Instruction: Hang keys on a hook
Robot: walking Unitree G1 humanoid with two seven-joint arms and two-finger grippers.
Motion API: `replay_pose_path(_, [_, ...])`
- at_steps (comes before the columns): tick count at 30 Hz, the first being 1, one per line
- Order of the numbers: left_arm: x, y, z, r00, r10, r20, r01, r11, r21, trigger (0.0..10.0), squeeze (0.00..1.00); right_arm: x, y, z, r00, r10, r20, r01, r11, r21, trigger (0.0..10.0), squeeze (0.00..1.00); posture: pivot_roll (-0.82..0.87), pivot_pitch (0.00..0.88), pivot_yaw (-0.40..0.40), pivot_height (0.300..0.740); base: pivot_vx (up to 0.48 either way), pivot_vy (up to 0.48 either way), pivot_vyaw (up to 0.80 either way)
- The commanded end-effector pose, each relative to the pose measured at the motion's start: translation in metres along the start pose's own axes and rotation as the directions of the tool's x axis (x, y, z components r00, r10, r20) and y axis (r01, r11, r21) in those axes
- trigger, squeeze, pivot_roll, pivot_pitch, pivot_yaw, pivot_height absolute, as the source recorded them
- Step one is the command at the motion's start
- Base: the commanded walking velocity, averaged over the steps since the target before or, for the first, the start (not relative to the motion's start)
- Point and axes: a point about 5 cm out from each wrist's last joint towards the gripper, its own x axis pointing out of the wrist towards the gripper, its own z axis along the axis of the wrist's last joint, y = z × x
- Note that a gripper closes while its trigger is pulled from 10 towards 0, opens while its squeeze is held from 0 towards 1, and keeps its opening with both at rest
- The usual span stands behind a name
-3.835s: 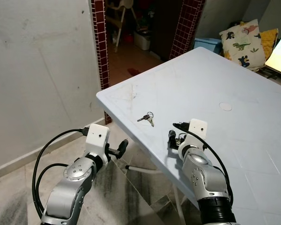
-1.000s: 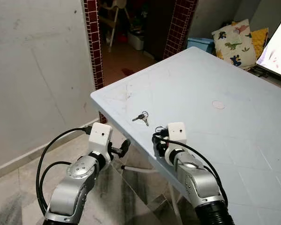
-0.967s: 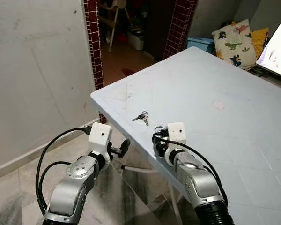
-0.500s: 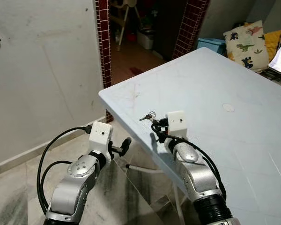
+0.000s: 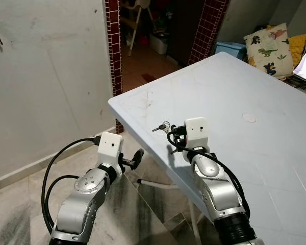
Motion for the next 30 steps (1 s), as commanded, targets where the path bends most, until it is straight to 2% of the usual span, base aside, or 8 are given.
replay_pose_path(1, [0.002, -0.002, 0.002, 1.0, -0.005, 0.01, 0.005, 1.0, 0.002, 10.0, 0.0, -0.004, -0.001, -0.003, 1.0, -0.004, -0.004, 0.004, 1.0, -0.007, 10.0, 0.0, 0.13, 0.029, -0.09, 0.74, 0.0, 0.0, 0.0])
replay_pose_path(4, [0.003, -0.003, 0.003, 1.0, -0.008, 0.022, 0.008, 1.0, -0.003, 10.0, 0.0, -0.006, -0.004, -0.001, 1.0, -0.012, 0.021, 0.012, 1.0, 0.007, 10.0, 0.0, 0.13, 0.027, -0.091, 0.74, 0.0, 0.0, 0.0])
replay_pose_path(5, [0.003, -0.003, 0.004, 1.0, -0.008, 0.03, 0.008, 1.0, -0.005, 10.0, 0.0, -0.007, -0.004, 0.002, 0.999, -0.011, 0.043, 0.011, 1.0, 0.016, 5.8, 0.0, 0.13, 0.027, -0.091, 0.74, 0.0, 0.0, 0.0])
replay_pose_path(6, [0.002, -0.003, 0.006, 0.999, -0.009, 0.045, 0.009, 1.0, -0.007, 10.0, 0.0, -0.008, -0.006, 0.006, 0.998, -0.015, 0.066, 0.014, 1.0, 0.025, 0.0, 0.0, 0.13, 0.026, -0.092, 0.74, 0.0, 0.0, 0.0])
replay_pose_path(23, [0.003, -0.003, 0.009, 0.998, -0.003, 0.07, 0.004, 1.0, -0.008, 10.0, 0.0, -0.015, -0.008, 0.001, 0.998, -0.006, 0.06, 0.004, 0.999, 0.043, 0.0, 0.0, 0.13, 0.021, -0.096, 0.74, 0.0, 0.0, 0.0])
replay_pose_path(28, [0.004, -0.003, 0.009, 0.997, -0.006, 0.073, 0.007, 1.0, -0.009, 10.0, 0.0, -0.016, -0.006, -0.009, 1.0, 0.023, -0.002, -0.023, 1.0, 0.021, 0.0, 0.0, 0.13, 0.02, -0.097, 0.74, 0.0, 0.0, 0.0])
replay_pose_path(29, [0.004, -0.003, 0.009, 0.997, -0.006, 0.074, 0.007, 1.0, -0.011, 10.0, 0.0, -0.018, -0.005, -0.013, 0.999, 0.031, -0.028, -0.03, 0.999, 0.013, 8.3, 0.0, 0.13, 0.02, -0.098, 0.74, 0.0, 0.0, 0.0])
replay_pose_path(30, [0.004, -0.003, 0.009, 0.997, -0.006, 0.074, 0.007, 1.0, -0.011, 10.0, 0.0, -0.018, -0.005, -0.014, 0.999, 0.031, -0.035, -0.031, 0.999, 0.012, 8.3, 0.0, 0.13, 0.02, -0.098, 0.74, 0.0, 0.0, 0.0])
